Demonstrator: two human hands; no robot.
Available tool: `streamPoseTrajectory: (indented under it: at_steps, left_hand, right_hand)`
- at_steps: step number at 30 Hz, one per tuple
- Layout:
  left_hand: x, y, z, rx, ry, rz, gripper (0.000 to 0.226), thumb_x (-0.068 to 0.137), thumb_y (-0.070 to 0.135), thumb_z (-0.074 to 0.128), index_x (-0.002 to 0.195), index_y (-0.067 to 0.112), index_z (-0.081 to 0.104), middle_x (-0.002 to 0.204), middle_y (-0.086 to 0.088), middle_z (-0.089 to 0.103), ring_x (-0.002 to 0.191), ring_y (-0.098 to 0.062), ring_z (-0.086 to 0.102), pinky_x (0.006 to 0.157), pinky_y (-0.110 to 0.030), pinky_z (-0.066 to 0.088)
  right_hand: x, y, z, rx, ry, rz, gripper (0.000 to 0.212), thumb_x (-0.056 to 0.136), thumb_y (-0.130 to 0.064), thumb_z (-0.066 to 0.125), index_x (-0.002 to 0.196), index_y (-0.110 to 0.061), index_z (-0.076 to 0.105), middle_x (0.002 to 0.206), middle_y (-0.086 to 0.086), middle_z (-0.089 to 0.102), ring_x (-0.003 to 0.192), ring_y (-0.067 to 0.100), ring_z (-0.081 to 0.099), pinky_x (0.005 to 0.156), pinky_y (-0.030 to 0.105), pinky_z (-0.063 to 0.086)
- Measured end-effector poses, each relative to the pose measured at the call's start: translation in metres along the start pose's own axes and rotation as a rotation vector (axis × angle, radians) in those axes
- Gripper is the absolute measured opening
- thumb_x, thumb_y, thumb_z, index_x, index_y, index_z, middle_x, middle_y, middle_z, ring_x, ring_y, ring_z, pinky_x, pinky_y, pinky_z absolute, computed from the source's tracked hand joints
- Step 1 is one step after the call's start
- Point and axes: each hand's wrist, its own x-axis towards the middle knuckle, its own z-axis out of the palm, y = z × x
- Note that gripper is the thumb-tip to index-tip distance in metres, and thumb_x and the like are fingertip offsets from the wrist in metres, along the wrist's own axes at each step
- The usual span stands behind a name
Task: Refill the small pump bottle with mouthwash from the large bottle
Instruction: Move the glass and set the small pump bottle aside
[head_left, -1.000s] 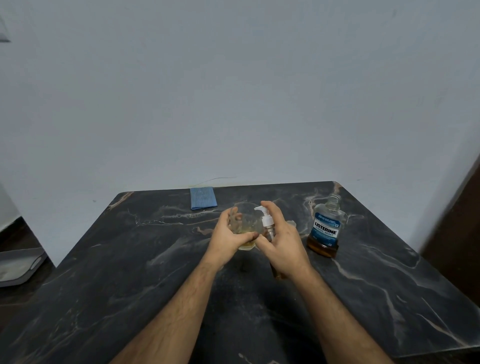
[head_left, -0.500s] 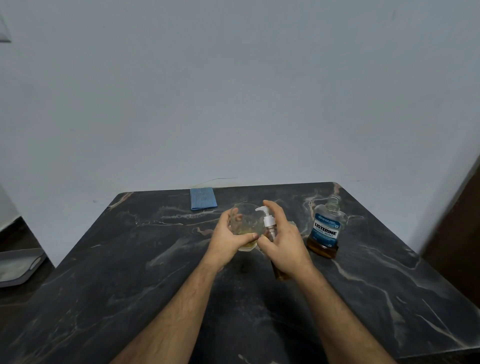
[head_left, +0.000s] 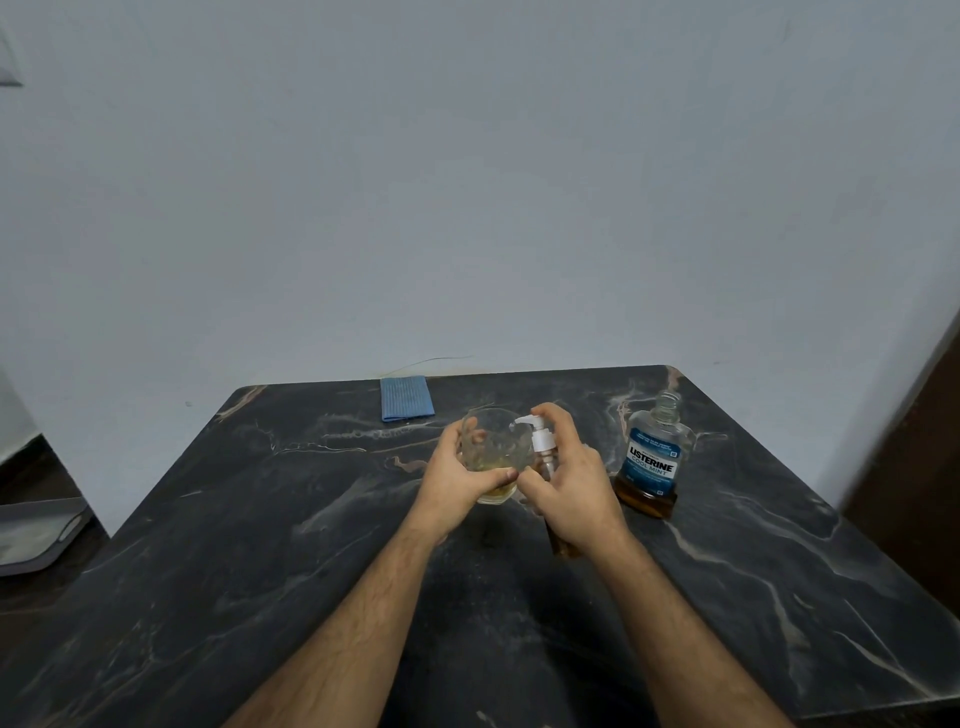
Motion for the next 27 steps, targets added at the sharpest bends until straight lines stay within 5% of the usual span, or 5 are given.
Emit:
streamPoseTrajectory:
  at_steps: [6, 14, 20, 24, 27]
  left_hand:
    - [-0.0007, 0.0007, 0.0002, -0.002, -0.001, 0.006, 0.08, 0.067, 0.016, 0.09, 0.129, 0.035, 0.043, 0.127, 0.011, 0.059, 0.121, -0.012, 0.057, 0.107, -0.041, 0.048]
    - [-0.0021, 0.0039, -0.0001, 0.002, -0.004, 0.006, 0.079, 0.068, 0.015, 0.089, 0.13, 0.033, 0.043, 0.127, 0.009, 0.058, 0.122, -0.013, 0.056, 0.107, -0.038, 0.048]
    - [-0.0025, 0.0043, -0.0008, -0.007, -0.009, 0.007, 0.077, 0.069, 0.013, 0.088, 0.127, 0.034, 0.043, 0.125, 0.011, 0.058, 0.119, -0.011, 0.057, 0.104, -0.033, 0.049]
    - [-0.0022, 0.0035, 0.0001, -0.019, -0.008, 0.013, 0.078, 0.069, 0.012, 0.088, 0.128, 0.033, 0.043, 0.124, 0.011, 0.059, 0.117, -0.008, 0.057, 0.097, -0.026, 0.049]
    - [-0.0016, 0.0021, 0.0006, -0.02, -0.01, 0.011, 0.078, 0.069, 0.012, 0.088, 0.129, 0.033, 0.043, 0.125, 0.011, 0.059, 0.118, -0.01, 0.057, 0.096, -0.025, 0.049]
  right_hand:
    - [0.0019, 0.0028, 0.0001, -0.016, -0.006, 0.036, 0.062, 0.084, -0.022, 0.07, 0.129, -0.043, 0.034, 0.094, -0.01, 0.065, 0.075, 0.006, 0.063, 0.061, 0.015, 0.045]
    - [0.0014, 0.0026, -0.0009, 0.0, -0.002, 0.029, 0.078, 0.084, -0.019, 0.068, 0.144, -0.046, 0.026, 0.095, -0.012, 0.067, 0.081, 0.002, 0.066, 0.07, 0.017, 0.053]
    - [0.0027, 0.003, -0.0002, -0.019, 0.0, 0.025, 0.069, 0.085, -0.02, 0.07, 0.134, -0.046, 0.03, 0.096, -0.012, 0.066, 0.072, 0.0, 0.064, 0.059, 0.012, 0.048]
    - [0.0051, 0.0068, 0.0013, -0.009, 0.009, 0.036, 0.064, 0.084, -0.024, 0.071, 0.129, -0.046, 0.032, 0.098, -0.009, 0.065, 0.084, 0.012, 0.063, 0.065, 0.023, 0.051]
    - [0.0042, 0.0063, -0.0001, -0.005, 0.017, 0.037, 0.072, 0.084, -0.023, 0.071, 0.137, -0.047, 0.029, 0.095, -0.012, 0.065, 0.079, 0.006, 0.064, 0.063, 0.016, 0.047]
